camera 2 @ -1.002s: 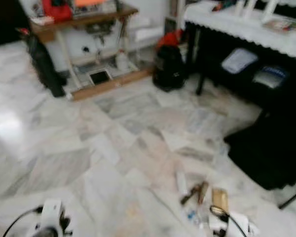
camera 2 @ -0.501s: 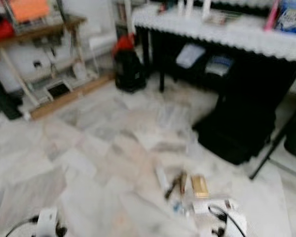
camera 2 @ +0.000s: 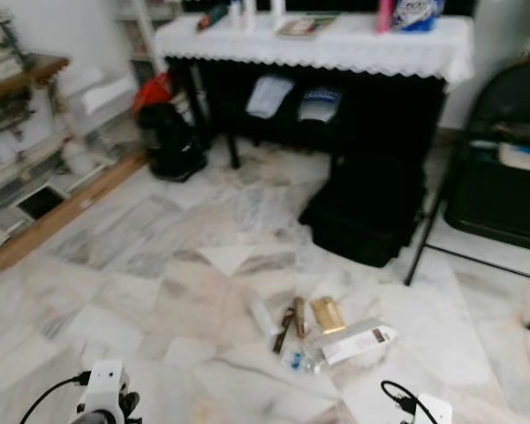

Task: Sweep floor

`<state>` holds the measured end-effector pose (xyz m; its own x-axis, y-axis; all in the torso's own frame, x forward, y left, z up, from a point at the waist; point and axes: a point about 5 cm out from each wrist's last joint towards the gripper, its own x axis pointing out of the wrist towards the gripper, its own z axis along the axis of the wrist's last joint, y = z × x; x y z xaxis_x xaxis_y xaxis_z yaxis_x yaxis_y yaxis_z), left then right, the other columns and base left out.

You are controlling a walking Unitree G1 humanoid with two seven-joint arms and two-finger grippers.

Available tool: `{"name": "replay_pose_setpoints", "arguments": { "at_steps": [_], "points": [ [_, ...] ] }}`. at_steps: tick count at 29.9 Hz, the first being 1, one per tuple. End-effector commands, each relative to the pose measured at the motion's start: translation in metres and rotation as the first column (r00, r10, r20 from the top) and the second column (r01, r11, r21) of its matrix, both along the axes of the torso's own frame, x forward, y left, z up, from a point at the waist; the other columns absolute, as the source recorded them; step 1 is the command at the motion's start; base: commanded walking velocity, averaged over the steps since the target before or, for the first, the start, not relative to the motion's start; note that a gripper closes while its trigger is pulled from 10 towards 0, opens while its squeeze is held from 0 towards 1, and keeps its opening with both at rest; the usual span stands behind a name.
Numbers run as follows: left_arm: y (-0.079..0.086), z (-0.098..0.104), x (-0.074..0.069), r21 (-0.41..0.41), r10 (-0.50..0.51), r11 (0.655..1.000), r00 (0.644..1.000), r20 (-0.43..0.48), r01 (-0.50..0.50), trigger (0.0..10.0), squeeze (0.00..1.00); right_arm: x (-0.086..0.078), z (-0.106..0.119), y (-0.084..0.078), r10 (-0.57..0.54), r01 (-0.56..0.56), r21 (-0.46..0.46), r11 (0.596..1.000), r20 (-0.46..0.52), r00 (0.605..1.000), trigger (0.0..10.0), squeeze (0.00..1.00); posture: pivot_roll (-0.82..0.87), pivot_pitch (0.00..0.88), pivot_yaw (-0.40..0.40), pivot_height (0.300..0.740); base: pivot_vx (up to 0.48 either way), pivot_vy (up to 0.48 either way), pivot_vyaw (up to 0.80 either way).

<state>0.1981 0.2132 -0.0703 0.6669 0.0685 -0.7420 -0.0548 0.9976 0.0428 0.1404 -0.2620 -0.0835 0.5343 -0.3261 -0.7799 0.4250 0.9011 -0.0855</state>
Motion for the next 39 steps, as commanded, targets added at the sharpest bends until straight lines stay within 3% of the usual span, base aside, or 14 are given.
{"name": "replay_pose_setpoints", "arguments": {
  "at_steps": [1,7,13,22,26,31,32,34,39],
  "points": [
    [0.01,0.001,-0.002,0.044,-0.028,0.999,0.999,-0.025,0.029,10.0,0.0,-0.007,-0.006,0.01,-0.041,0.042,0.05,0.998,-0.014,0.999,10.0,0.0,-0.21,0.0,0.193,0.74,0.0,0.0,-0.77],
    [0.012,0.004,0.004,0.051,-0.036,0.998,0.999,-0.015,0.037,10.0,0.0,-0.001,-0.006,0.015,-0.037,0.038,0.058,0.998,-0.014,0.999,10.0,0.0,-0.23,0.0,0.203,0.74,0.0,0.0,-0.77],
    [0.001,0.009,0.016,0.038,-0.066,0.997,0.998,0.014,0.065,10.0,0.0,0.007,-0.003,0.016,-0.041,0.041,0.052,0.998,-0.001,0.999,10.0,0.0,-0.24,0.0,0.198,0.74,0.0,0.0,-0.77],
    [-0.003,0.006,0.013,0.033,-0.052,0.998,0.999,0.003,0.051,10.0,0.0,0.007,0.0,0.008,-0.055,0.055,0.023,0.998,0.015,0.998,10.0,0.0,-0.23,0.0,0.168,0.74,0.0,0.0,0.0],
    [-0.001,0.004,0.009,0.035,-0.042,0.998,0.999,-0.001,0.042,10.0,0.0,0.009,0.004,0.0,-0.004,0.005,-0.033,0.999,0.023,1.0,10.0,0.0,-0.21,0.0,0.151,0.74,0.0,0.0,0.0],
    [0.003,0.008,0.012,0.015,-0.004,1.0,0.999,0.041,0.004,10.0,0.0,0.025,0.018,-0.015,0.048,-0.035,-0.14,0.99,0.093,0.995,10.0,0.0,-0.21,0.0,0.152,0.74,0.0,0.0,0.0],
    [0.004,0.012,0.017,-0.007,0.01,1.0,0.997,0.075,-0.01,10.0,0.0,0.036,0.027,-0.019,0.07,-0.043,-0.186,0.982,0.141,0.988,10.0,0.0,-0.22,0.0,0.155,0.74,0.0,0.0,0.0],
    [0.005,0.013,0.019,-0.013,0.013,1.0,0.996,0.085,-0.012,10.0,0.0,0.039,0.029,-0.02,0.075,-0.043,-0.198,0.979,0.155,0.985,10.0,0.0,-0.22,0.0,0.155,0.74,0.0,0.0,0.0],
    [0.009,0.031,0.041,-0.011,-0.118,0.992,0.976,0.181,0.122,10.0,0.0,0.058,0.044,-0.022,0.106,-0.043,-0.235,0.971,0.263,0.959,10.0,0.0,-0.21,0.0,0.15,0.74,0.0,0.0,0.0]
  ]
}}
